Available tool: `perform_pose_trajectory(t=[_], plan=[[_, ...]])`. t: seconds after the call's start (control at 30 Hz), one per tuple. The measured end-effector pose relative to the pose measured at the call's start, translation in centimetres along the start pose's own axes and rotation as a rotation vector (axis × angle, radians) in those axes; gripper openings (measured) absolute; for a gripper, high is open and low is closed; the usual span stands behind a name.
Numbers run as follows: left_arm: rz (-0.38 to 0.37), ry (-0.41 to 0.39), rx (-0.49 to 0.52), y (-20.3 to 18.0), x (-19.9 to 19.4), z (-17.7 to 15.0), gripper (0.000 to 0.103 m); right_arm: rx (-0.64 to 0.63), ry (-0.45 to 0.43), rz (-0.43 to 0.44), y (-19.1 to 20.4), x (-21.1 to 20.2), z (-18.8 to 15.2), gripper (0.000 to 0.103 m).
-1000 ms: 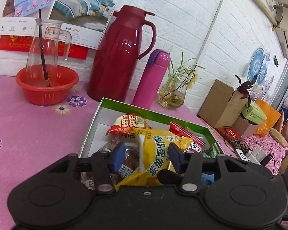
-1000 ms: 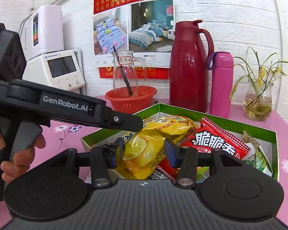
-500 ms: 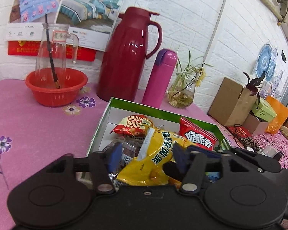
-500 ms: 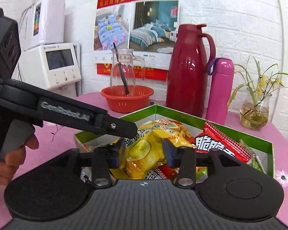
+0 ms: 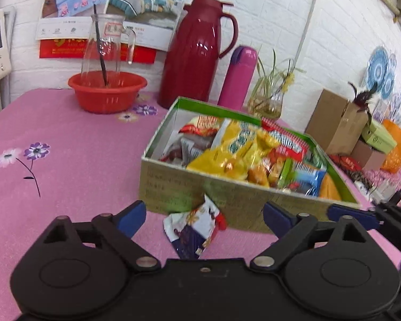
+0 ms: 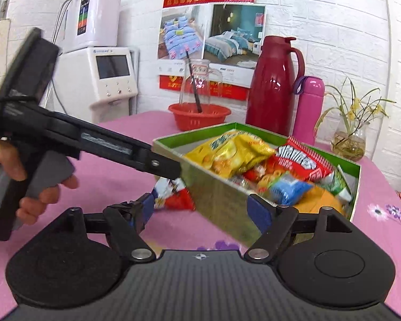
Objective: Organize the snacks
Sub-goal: 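Move the left tool to the white-red wrapped candy beside the box, then close the left tool on the white-red candy, then carry the white-red candy into the green box and open the left tool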
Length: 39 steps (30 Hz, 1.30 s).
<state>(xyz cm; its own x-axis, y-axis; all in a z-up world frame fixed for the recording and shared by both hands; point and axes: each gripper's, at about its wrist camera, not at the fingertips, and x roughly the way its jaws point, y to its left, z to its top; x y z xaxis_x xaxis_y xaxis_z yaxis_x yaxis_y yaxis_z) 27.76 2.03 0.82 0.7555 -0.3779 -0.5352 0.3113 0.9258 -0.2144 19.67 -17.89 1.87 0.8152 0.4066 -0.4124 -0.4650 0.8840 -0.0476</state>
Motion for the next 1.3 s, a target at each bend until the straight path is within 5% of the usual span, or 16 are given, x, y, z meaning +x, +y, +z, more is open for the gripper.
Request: perform_pose_trajectory(t=[0.1, 0.17, 0.23, 0.27, 0.47, 0.7, 0.77, 0.8, 0.83, 1.17, 1.23, 1.27, 1.3], plan=[[0.012, 0.023, 0.033, -0.2, 1.8, -0.2, 0.103, 0.024, 0.012, 0.008, 0.1, -0.5, -0.8, 0.103], [0.011, 0.056, 0.019, 0.1, 3.1, -0.4, 0.091, 0.044, 0.026, 0.012, -0.1, -0.7, -1.2, 0.103], [-0.004, 0.08, -0.002, 0.4, 3.8, -0.5, 0.045, 0.065, 0.041, 0.016, -0.3, -1.0, -1.7, 0.103], [-0.006, 0.08, 0.001, 0.4, 4.0, -0.6, 0.04, 0.074, 0.046, 0.019, -0.4, -1.1, -1.8, 0.103], [-0.03, 0.114, -0.003, -0.6, 2.6, -1.4, 0.042, 0.145, 0.088, 0.073, -0.3, -1.6, -2.6, 0.103], [-0.165, 0.169, 0.036, -4.3, -1.5, -4.9, 0.044, 0.15, 0.151, 0.134, 1.2, -2.1, -3.8, 0.103], [-0.192, 0.177, 0.021, -4.5, -2.4, -5.3, 0.059, 0.134, 0.163, 0.144, 1.8, -2.2, -4.1, 0.103], [-0.203, 0.175, 0.005, -4.5, -2.8, -5.4, 0.078, 0.124, 0.165, 0.142, 2.0, -2.2, -4.2, 0.103], [-0.207, 0.173, -0.012, -4.3, -3.1, -5.5, 0.084, 0.113, 0.164, 0.138, 2.2, -2.2, -4.3, 0.103], [-0.218, 0.186, -0.067, -3.8, -2.4, -5.5, 0.082, 0.121, 0.191, 0.1, 2.0, 0.1, -3.7, 0.103], [-0.219, 0.186, -0.053, -4.0, -2.1, -5.4, 0.071, 0.124, 0.197, 0.096, 2.0, 0.6, -3.5, 0.103], [-0.218, 0.185, -0.04, -4.1, -2.0, -5.4, 0.064, 0.122, 0.194, 0.093, 2.0, 0.6, -3.4, 0.088], [-0.223, 0.184, -0.032, -4.1, -1.9, -5.4, 0.062, 0.123, 0.193, 0.089, 2.0, 0.6, -3.4, 0.088]])
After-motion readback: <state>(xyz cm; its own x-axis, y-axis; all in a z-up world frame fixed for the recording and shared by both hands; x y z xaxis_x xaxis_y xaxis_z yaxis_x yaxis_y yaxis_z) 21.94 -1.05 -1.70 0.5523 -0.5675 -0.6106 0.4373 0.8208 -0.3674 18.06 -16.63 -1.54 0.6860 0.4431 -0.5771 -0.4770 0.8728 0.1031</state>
